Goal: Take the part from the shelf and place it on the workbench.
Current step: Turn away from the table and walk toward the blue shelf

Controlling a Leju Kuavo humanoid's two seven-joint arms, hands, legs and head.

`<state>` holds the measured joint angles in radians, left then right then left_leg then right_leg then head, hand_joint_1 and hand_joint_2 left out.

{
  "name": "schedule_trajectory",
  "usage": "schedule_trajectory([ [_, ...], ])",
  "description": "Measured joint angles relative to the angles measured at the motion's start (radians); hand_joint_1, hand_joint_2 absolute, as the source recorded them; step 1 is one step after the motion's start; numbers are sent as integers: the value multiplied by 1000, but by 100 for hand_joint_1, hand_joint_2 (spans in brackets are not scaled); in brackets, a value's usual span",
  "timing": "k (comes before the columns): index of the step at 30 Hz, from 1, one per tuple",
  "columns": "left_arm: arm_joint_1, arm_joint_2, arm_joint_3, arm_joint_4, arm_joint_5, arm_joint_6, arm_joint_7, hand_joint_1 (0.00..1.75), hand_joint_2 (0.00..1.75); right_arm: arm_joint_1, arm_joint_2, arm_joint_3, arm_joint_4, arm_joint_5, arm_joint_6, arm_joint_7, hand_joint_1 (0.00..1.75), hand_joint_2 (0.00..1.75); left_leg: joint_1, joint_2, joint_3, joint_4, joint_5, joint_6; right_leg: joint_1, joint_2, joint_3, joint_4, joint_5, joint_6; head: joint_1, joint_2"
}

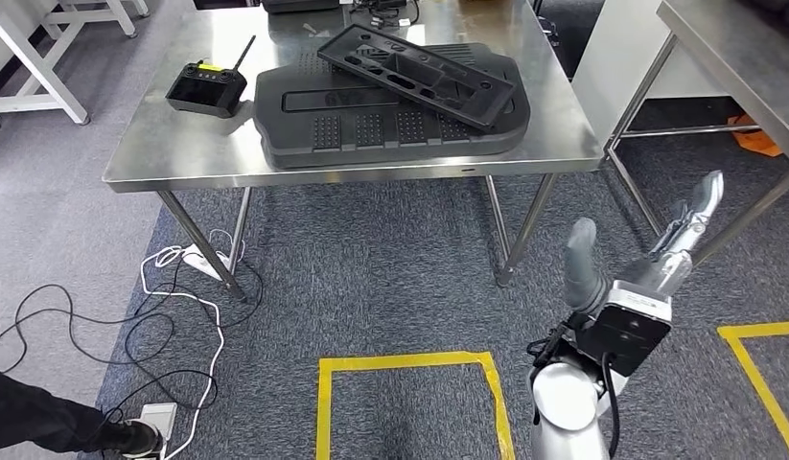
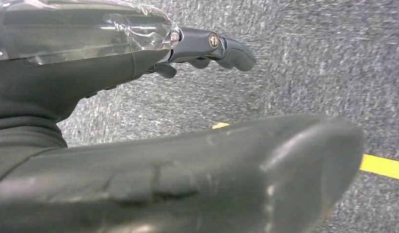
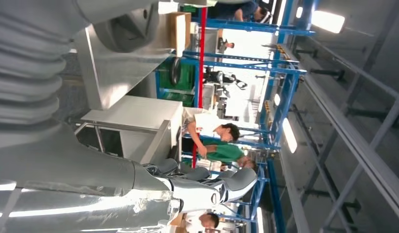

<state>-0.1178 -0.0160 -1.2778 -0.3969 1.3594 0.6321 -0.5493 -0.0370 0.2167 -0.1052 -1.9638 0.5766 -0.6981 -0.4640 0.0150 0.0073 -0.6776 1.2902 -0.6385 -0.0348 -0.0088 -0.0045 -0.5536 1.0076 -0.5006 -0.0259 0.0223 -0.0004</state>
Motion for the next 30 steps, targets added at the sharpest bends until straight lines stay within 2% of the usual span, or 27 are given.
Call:
schedule_trajectory([
  [1, 1, 0, 0, 0, 0, 0, 0, 0, 0, 3, 0, -2, -1, 1, 0, 3, 0, 131, 0, 0, 8, 3, 5, 1, 1, 0, -5, 3, 1, 0, -2, 0],
  [2, 1, 0, 0, 0, 0, 0, 0, 0, 0, 5, 0, -3, -3, 3, 0, 8, 0, 175, 0, 0, 37, -37, 28, 4, 1, 0, -8, 6, 2, 1, -4, 0],
  [4, 1, 0, 0, 0, -1, 0, 0, 0, 0, 7, 0, -5, -8, 6, 0, 17, 0, 175, -1, -1, 117, -174, 83, 12, 3, 1, -10, 13, 2, 5, -9, 0],
  [5, 0, 0, 0, 0, -2, 0, 0, 0, 0, 7, 0, -7, -11, 9, 0, 22, 0, 175, -2, -1, 144, -230, 99, 16, 4, 2, -13, 17, 3, 8, -11, 0],
  [6, 0, 0, 0, 0, -2, 0, 0, 0, 0, 7, -1, -8, -14, 15, 0, 27, 0, 175, -3, -1, 156, -261, 105, 20, 6, 2, -17, 20, 4, 12, -12, 0],
  [9, 1, 0, 0, 0, -2, 0, 0, 0, 0, 8, -3, -9, -21, 36, 0, 42, 0, 44, -4, 1, 150, -274, 112, 34, 6, 3, -25, 23, 8, 30, -11, 0],
  [10, 1, 0, 0, 0, -3, 0, 0, 0, 0, 8, -5, -9, -24, 40, 0, 45, 0, 0, -2, 2, 147, -278, 118, 41, 5, 3, -29, 33, -2, 36, -9, 0],
  [11, 0, 0, 0, 0, -3, 0, 0, 0, 0, 8, -6, -9, -26, 42, 0, 47, 0, 0, 0, 4, 144, -282, 124, 48, 3, 4, -40, 60, -25, 41, -5, 0],
  [12, -1, 0, 0, 0, -4, 0, 0, 0, 0, 8, -8, -9, -28, 42, 0, 48, 0, 0, 1, 5, 140, -284, 129, 54, 2, 4, -60, 107, -60, 45, 1, 0],
  [14, -2, 0, 0, 0, -5, 0, 0, 0, 0, 10, -10, -9, -29, 43, 0, 50, 0, 0, 0, 6, 128, -283, 135, 58, 0, 4, -110, 237, -130, 53, 14, 0],
  [15, -1, -1, 0, 0, -5, 0, 0, 0, 0, 11, -11, -9, -29, 42, 0, 50, 0, 0, -1, 6, 123, -281, 137, 58, -1, 4, -125, 283, -147, 55, 19, 0],
  [16, -1, -1, 0, 0, -5, 0, 0, 0, 0, 12, -12, -9, -29, 39, 0, 48, 0, 0, -1, 6, 118, -279, 139, 58, -1, 4, -122, 294, -143, 55, 23, 0],
  [17, -1, -1, 0, 1, -4, 0, 0, 0, 0, 13, -13, -9, -30, 36, 0, 46, 0, 0, -1, 6, 116, -277, 141, 57, -2, 4, -100, 263, -121, 54, 27, 0],
  [19, -1, -1, 0, 1, -4, 0, 0, 0, 0, 13, -14, -10, -31, 31, 0, 40, 0, 0, -2, 6, 114, -272, 142, 54, -2, 4, -19, 124, -61, 49, 36, 0],
  [20, -1, -1, 0, 1, -4, 0, 0, 0, 0, 12, -14, -10, -33, 29, 0, 38, 0, 0, -3, 5, 111, -269, 143, 50, 0, 4, 12, 62, -42, 46, 40, 0],
  [21, -2, -2, 0, 1, -4, 0, 0, 0, 0, 11, -14, -10, -34, 29, 0, 35, 0, 0, -5, 5, 108, -267, 145, 44, 2, 5, 28, 24, -33, 42, 41, 0],
  [23, -2, -2, 0, 1, -4, 0, 0, 0, 0, 10, -14, -11, -35, 26, 0, 28, 0, 0, -6, 4, 103, -266, 151, 32, 6, 8, 27, 9, -29, 33, 38, 0],
  [25, -2, -2, 0, 1, -4, 0, 0, 0, 0, 9, -14, -13, -36, 22, 0, 18, 0, 0, -6, 2, 98, -258, 144, 21, 2, 7, 22, 4, -20, 20, 33, 0],
  [26, -2, -2, 0, 1, -4, 0, 0, 0, 0, 8, -14, -14, -36, 18, 0, 12, 0, 0, -5, 1, 89, -235, 124, 17, -1, 5, 19, 1, -14, 13, 28, 0],
  [27, -2, -2, 0, 1, -4, 0, 0, 0, 0, 7, -14, -14, -36, 16, 0, 8, 0, 0, -5, 0, 72, -190, 92, 13, -3, 3, 15, -1, -9, 6, 21, 0],
  [29, -1, -2, 0, 1, -4, 0, 0, 0, 0, 7, -14, -15, -37, 11, 0, 3, 0, 0, -4, -1, 23, -59, 18, 6, -1, 0, 4, 1, -3, 0, 7, 0],
  [30, 0, -2, 0, 1, -4, 0, 0, 0, 0, 7, -14, -15, -37, 10, 0, 2, 0, 0, -3, -1, 5, -6, -3, 4, -1, 0, -1, 3, -1, -1, 3, 0],
])
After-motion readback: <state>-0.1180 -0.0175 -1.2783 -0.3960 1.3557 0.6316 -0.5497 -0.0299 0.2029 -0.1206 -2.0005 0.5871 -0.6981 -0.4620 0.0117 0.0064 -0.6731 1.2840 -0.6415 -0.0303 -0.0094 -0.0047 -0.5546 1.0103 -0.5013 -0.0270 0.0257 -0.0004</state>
